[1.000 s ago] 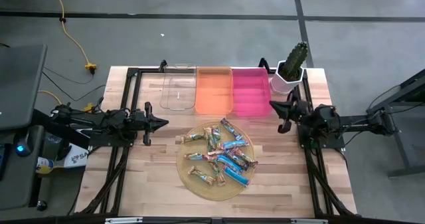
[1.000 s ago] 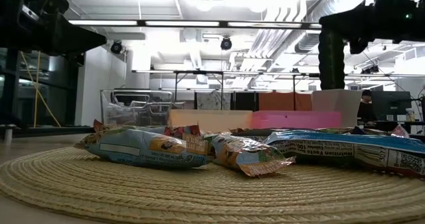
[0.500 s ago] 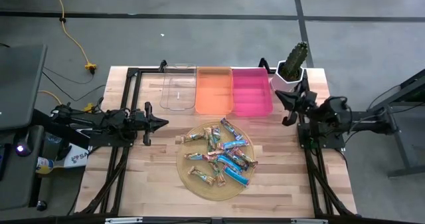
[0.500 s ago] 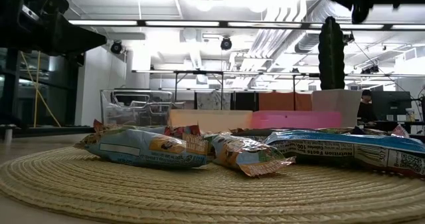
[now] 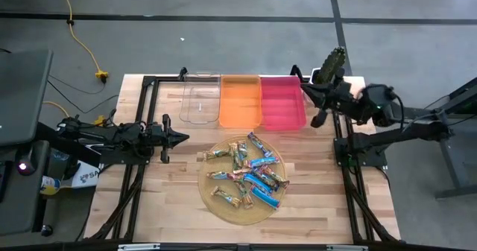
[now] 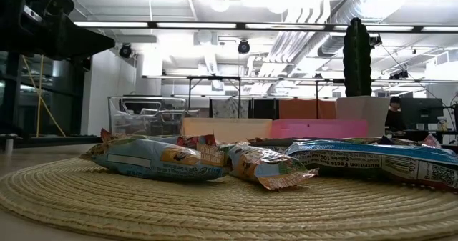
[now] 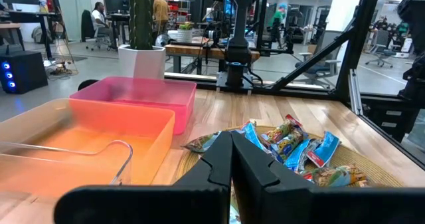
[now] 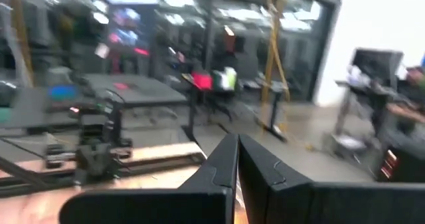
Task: Pick and place Granola Bars by type
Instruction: Put the blue granola bar into the pink bin
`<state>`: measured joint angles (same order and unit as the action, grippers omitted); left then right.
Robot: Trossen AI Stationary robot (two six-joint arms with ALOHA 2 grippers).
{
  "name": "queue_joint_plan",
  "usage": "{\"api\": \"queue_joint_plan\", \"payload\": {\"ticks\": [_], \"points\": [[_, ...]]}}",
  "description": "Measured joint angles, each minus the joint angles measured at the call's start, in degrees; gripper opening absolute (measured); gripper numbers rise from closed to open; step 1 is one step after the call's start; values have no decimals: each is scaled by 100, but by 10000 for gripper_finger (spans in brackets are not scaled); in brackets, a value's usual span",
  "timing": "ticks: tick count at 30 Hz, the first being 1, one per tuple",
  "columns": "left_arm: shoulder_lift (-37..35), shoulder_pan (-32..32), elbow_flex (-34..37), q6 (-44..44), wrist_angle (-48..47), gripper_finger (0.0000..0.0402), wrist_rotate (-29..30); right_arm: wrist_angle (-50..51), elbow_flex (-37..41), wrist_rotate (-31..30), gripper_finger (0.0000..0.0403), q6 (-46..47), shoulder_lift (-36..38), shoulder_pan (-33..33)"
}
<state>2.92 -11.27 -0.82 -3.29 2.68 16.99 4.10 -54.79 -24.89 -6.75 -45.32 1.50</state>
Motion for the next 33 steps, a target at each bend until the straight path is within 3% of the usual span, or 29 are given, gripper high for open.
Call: {"api": "queue_joint_plan", "payload": {"ticks": [5, 15, 21, 26, 33], "points": [[-2, 0, 2, 0, 1, 1, 1, 1049, -1098, -915, 0, 379, -929, 4], [-2, 0, 1, 0, 1, 1, 2, 2923, -3034, -1038, 0, 973, -2495, 299], [-1, 0, 0, 0, 0, 1, 2, 3921, -3829, -288, 0, 1218, -3129, 547], [-2, 0, 0, 0, 0, 1, 0, 4035, -3892, 679, 0, 1456, -3369, 709], [-1, 0, 0, 0, 0, 1, 1, 4321, -3892, 893, 0, 2097, -3604, 809]]}}
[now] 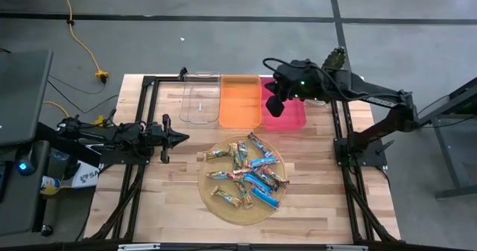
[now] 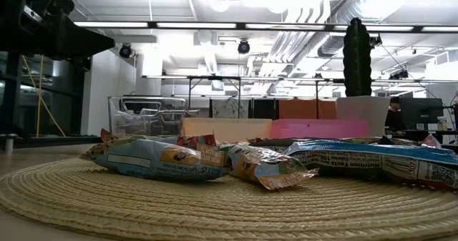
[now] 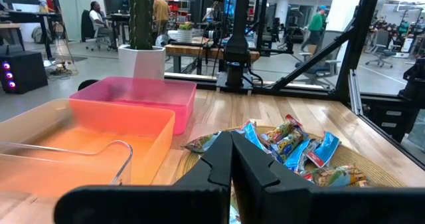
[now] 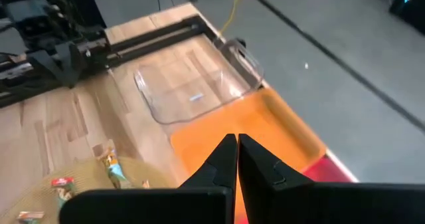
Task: Pick and place Granola Bars by type
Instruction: Put the blue granola bar into the pink bin
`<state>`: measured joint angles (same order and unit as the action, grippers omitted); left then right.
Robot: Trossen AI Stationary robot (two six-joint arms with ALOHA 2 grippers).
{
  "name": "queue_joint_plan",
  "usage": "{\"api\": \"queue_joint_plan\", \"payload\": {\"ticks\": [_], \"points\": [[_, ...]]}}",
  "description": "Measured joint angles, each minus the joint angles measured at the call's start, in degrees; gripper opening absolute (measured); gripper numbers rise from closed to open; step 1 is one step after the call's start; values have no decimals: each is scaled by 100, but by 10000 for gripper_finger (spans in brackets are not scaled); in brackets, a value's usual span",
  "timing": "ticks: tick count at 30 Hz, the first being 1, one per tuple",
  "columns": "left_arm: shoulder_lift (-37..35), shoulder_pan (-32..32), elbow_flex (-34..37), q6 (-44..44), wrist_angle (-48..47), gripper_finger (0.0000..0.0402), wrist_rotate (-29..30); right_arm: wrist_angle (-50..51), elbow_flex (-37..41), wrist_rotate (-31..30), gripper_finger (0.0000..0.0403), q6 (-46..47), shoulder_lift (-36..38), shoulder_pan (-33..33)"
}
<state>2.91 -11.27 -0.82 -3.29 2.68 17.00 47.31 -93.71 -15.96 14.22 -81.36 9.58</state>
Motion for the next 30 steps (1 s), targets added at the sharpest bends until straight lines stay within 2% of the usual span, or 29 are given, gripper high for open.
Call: {"api": "queue_joint_plan", "payload": {"ticks": [10, 17, 21, 30], "points": [[0, 0, 0, 0, 2, 1, -1, 584, 2, 66, 0, 769, -344, -24], [-1, 0, 0, 0, 2, 1, 0, 950, 2, 826, 0, 1289, -774, -40], [-1, 0, 0, 0, 2, 1, -1, 1350, 2, 1030, 0, 1695, -1084, -109], [1, 0, 0, 0, 2, 1, -1, 1698, 4, 986, 1, 2275, -1637, -390]]}}
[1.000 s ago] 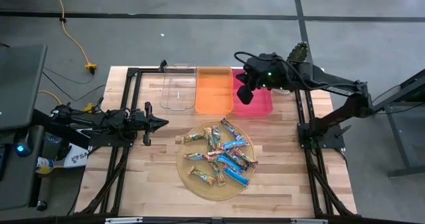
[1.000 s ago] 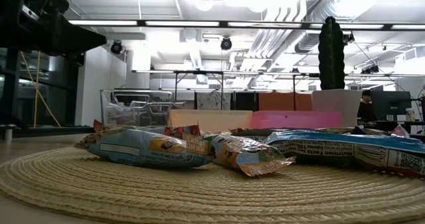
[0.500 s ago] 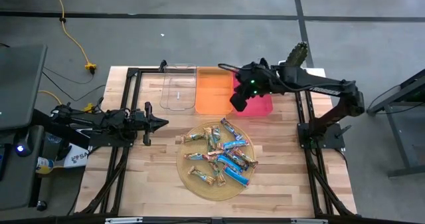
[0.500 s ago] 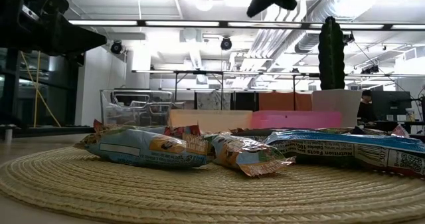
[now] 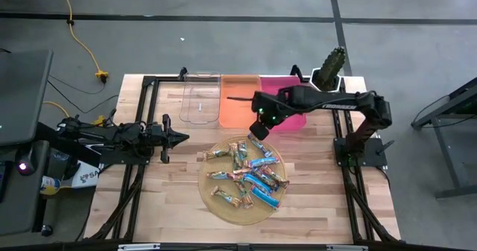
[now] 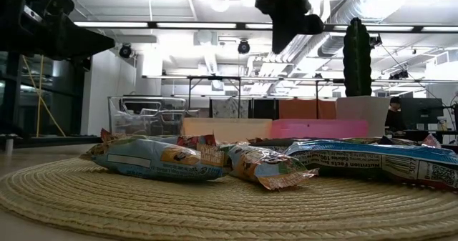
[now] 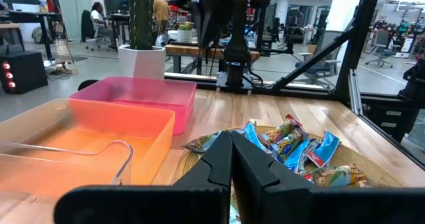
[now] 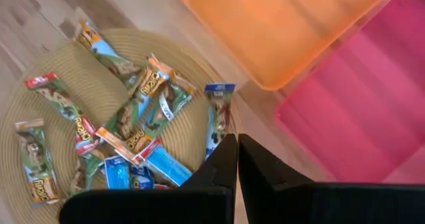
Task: Pick and place Granola Bars by type
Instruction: Put the blue granola bar into the pink bin
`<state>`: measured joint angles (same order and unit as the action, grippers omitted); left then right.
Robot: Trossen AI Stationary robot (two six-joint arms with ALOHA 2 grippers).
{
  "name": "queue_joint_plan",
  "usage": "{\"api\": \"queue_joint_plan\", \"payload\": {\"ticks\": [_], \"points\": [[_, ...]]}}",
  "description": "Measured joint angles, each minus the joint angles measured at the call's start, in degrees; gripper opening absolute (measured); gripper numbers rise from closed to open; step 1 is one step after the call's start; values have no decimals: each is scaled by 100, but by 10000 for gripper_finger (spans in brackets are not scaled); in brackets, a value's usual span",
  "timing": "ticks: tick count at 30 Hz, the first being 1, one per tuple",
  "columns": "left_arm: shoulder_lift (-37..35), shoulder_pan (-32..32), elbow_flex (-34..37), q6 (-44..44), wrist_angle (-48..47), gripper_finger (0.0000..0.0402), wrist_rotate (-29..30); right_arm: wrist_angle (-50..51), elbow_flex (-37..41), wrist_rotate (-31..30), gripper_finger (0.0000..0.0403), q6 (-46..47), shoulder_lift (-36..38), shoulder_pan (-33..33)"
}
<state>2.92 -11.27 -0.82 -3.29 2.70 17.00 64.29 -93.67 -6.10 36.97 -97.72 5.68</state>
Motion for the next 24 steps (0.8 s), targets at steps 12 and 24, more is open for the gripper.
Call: {"api": "queue_joint_plan", "payload": {"ticks": [12, 24], "points": [[-1, 0, 2, 0, -1, 1, 1, 310, 0, -214, 71, 692, -414, -462], [-1, 0, 1, 0, -1, 1, 0, 300, 2, -631, 165, 1334, -782, -809]]}}
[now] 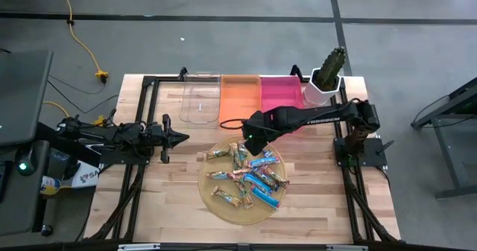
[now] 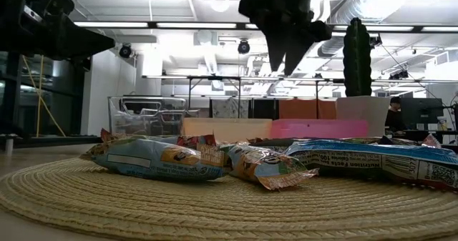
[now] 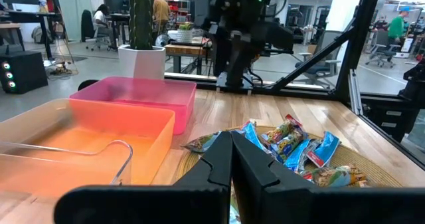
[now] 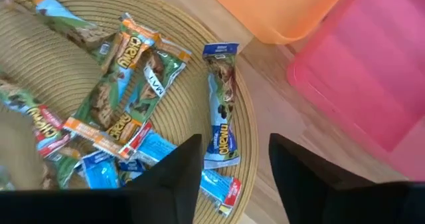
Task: Pick and place Granola Bars by type
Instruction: Put the blue granola bar into the pink bin
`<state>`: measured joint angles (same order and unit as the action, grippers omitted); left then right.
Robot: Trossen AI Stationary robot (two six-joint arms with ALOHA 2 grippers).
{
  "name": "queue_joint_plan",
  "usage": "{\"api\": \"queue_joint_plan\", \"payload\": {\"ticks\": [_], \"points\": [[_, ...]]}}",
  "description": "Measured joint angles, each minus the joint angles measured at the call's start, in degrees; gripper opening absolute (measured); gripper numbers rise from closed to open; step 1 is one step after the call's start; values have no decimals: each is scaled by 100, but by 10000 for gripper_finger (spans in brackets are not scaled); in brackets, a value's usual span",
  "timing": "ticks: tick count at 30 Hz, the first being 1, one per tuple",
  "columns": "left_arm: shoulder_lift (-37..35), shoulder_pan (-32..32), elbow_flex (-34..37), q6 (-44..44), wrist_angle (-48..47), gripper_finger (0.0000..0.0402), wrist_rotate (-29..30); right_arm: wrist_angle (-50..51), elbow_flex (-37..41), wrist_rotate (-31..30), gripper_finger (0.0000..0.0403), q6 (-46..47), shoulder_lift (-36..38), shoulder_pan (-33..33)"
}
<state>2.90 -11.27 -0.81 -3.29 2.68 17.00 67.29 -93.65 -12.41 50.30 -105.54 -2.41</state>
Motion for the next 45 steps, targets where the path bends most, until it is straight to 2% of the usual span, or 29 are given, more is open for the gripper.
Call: {"api": "queue_joint_plan", "payload": {"ticks": [6, 13, 16, 25, 32, 42, 45], "points": [[-1, 0, -1, 0, 2, 1, 0, -35, 2, -9, 187, 195, -374, -77], [-1, 0, 1, 0, -1, 1, 1, -215, 7, 644, 189, 372, -849, -20], [2, 0, -1, 0, 1, 1, -1, -416, 7, 744, 190, 309, -955, 46], [-1, 0, -1, 0, -1, 1, -1, -274, 4, 739, 209, -428, -965, 287], [-1, 0, 1, 0, -1, 1, -1, 294, 4, 851, 221, -1031, -965, 353], [1, 0, -1, 0, 1, 1, -1, 268, 4, 886, 221, -1199, -944, 215], [0, 0, 2, 0, 2, 1, 0, -21, 154, 808, 222, -1131, -897, 136]]}}
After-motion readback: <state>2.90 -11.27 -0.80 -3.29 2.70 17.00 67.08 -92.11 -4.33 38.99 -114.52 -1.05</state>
